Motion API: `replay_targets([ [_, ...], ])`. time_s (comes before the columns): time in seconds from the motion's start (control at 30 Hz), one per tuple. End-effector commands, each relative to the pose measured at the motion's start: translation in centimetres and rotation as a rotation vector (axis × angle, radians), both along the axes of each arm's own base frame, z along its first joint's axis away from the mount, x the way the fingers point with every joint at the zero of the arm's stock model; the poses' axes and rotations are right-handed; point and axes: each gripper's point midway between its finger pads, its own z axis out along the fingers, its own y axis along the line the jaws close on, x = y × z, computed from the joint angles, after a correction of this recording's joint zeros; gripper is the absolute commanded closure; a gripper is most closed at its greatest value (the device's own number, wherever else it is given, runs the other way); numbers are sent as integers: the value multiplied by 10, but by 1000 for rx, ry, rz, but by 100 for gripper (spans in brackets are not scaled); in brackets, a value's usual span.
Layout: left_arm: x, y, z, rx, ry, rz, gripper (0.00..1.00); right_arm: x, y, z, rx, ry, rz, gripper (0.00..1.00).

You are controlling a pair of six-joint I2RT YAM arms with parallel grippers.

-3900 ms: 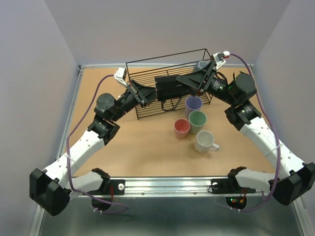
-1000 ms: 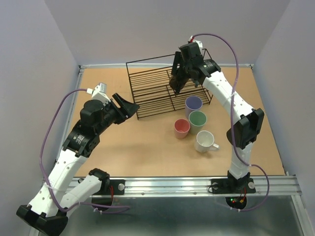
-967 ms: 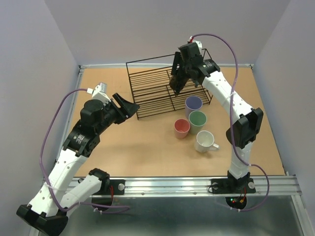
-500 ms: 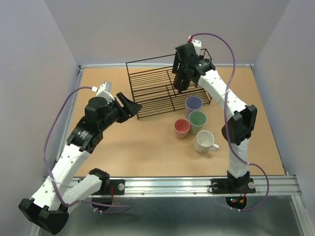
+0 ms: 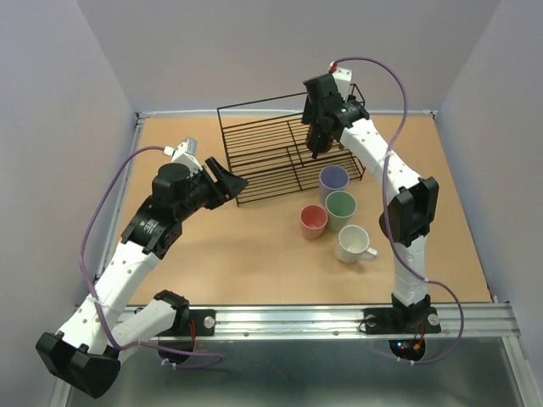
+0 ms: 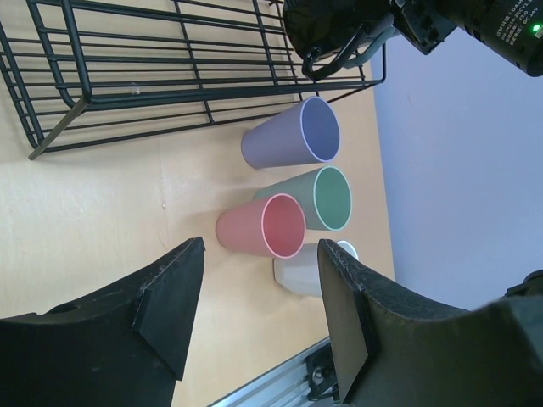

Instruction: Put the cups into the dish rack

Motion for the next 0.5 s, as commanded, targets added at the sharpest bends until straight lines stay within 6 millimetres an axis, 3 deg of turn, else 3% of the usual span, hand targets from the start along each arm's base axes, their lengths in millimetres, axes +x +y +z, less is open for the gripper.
replay_targets([
  [0.0, 5, -1, 9, -11, -49, -5, 34, 15, 3, 46, 82, -144, -36, 100],
  [0.33, 5, 1, 8, -19, -49, 10, 35, 0, -23, 39, 1, -127, -118, 100],
  [0.47, 5, 0, 9, -27, -47, 10, 35, -2, -12, 32, 12, -94, -48, 97],
])
